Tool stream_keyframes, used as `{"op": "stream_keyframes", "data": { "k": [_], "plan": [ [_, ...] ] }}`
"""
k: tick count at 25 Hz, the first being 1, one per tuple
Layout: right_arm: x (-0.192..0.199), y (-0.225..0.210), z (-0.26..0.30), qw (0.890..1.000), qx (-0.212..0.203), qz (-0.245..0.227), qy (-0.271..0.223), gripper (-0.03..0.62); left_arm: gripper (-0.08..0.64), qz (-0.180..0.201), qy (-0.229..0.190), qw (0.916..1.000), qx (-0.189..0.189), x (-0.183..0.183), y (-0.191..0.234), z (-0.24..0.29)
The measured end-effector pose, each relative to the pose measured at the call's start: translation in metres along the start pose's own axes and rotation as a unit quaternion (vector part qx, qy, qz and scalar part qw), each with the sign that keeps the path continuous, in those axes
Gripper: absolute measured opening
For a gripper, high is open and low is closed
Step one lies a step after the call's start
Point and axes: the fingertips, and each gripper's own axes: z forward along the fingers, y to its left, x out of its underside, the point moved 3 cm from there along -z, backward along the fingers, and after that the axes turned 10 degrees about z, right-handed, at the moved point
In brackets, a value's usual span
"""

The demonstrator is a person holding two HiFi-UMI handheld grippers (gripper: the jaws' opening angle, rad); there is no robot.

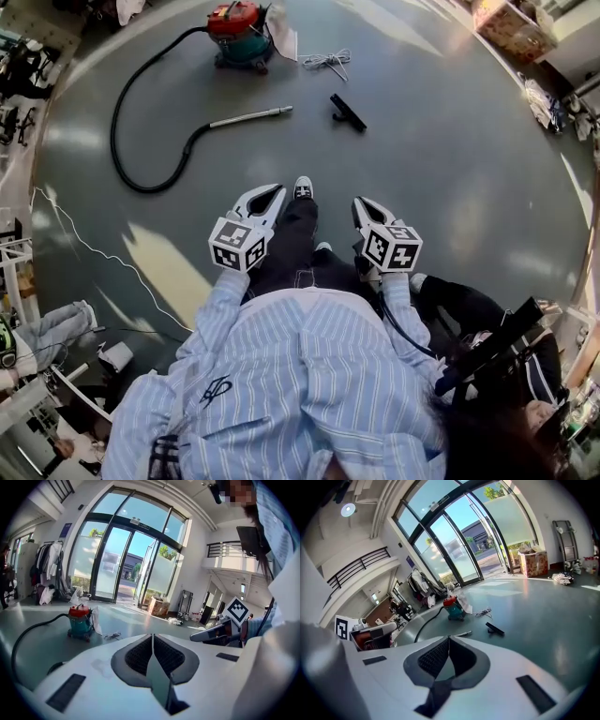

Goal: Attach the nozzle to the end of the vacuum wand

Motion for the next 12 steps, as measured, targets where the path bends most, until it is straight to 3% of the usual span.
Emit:
{"op": "stream_keyframes", "data": {
  "k": [4, 9, 12],
  "plan": [
    [-0.034, -0.005, 0.039, 1.000, 0.008, 0.018, 0.018, 0.006, 0.014, 0.001, 0.032, 0.9994, 0.010, -0.007, 0.049, 0.033],
    [-0.084, -0.006, 0.083, 0.998, 0.031, 0.049, 0.010, 0.006, 0.015, -0.029, 0.032, 0.9989, 0.020, -0.018, 0.118, 0.076],
    [-0.120, -0.008, 0.103, 0.998, 0.040, 0.056, -0.007, 0.006, 0.015, -0.019, 0.040, 0.9983, 0.037, -0.030, 0.149, 0.104]
  ]
}}
